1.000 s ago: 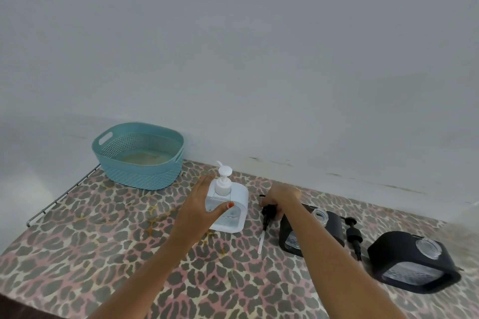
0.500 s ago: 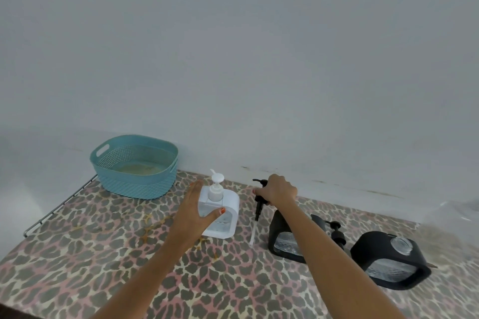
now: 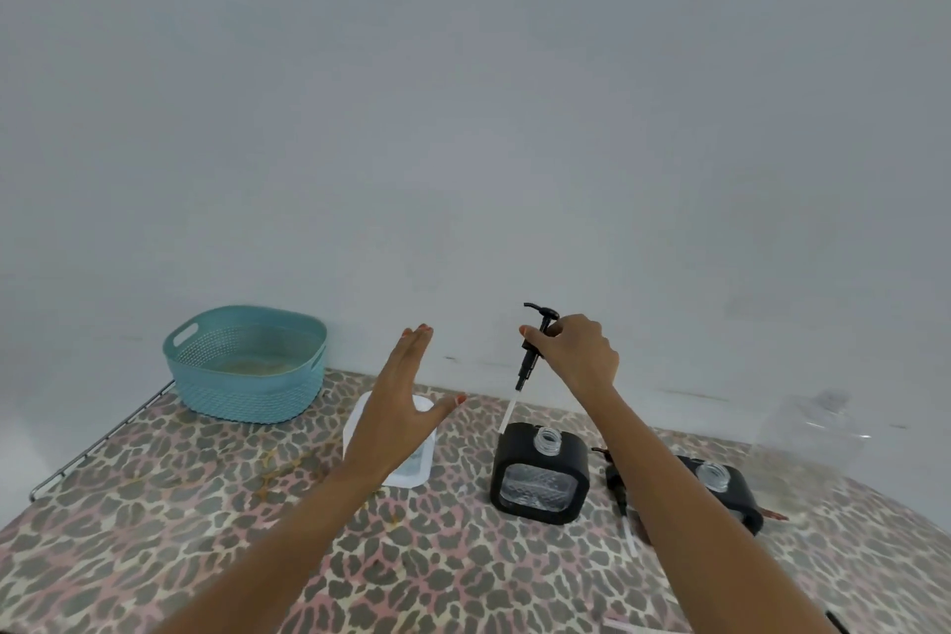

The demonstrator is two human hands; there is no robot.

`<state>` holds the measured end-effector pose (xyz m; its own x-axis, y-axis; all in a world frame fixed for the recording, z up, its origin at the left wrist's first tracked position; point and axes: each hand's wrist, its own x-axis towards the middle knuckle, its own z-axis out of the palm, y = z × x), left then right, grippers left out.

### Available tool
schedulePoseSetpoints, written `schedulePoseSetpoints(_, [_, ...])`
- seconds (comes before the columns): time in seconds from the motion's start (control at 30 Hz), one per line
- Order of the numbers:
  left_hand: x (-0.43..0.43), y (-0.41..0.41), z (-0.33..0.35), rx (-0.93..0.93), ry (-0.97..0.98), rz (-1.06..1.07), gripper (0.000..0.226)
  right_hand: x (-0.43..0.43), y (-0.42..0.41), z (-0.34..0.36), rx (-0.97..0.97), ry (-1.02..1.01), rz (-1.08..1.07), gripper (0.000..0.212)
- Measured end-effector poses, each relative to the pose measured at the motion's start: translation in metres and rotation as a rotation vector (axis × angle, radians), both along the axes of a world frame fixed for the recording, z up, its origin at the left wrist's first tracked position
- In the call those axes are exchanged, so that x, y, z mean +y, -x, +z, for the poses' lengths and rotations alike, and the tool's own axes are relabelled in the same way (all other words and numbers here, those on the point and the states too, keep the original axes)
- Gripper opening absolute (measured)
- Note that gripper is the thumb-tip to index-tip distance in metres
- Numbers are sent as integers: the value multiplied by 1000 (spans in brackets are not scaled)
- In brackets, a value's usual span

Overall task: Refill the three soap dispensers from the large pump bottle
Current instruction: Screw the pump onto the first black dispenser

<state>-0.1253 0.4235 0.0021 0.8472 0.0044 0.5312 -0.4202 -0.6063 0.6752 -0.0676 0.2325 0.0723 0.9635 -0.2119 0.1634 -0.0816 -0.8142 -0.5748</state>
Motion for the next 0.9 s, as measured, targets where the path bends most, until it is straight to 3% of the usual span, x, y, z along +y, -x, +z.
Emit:
schedulePoseSetpoints(0.13, [-27,-2,-6,33,-76,-118,78,-17,13,13,-78,-31,-20,36])
schedulePoseSetpoints(0.5, [-75,-11,-53,375,-235,-220,80,-46,29,2,-184,-56,-20,32])
schedulePoseSetpoints(0.9, [-87,-19,-70,361,-185,-235,71,-43,35,-46,-199,18,96,36])
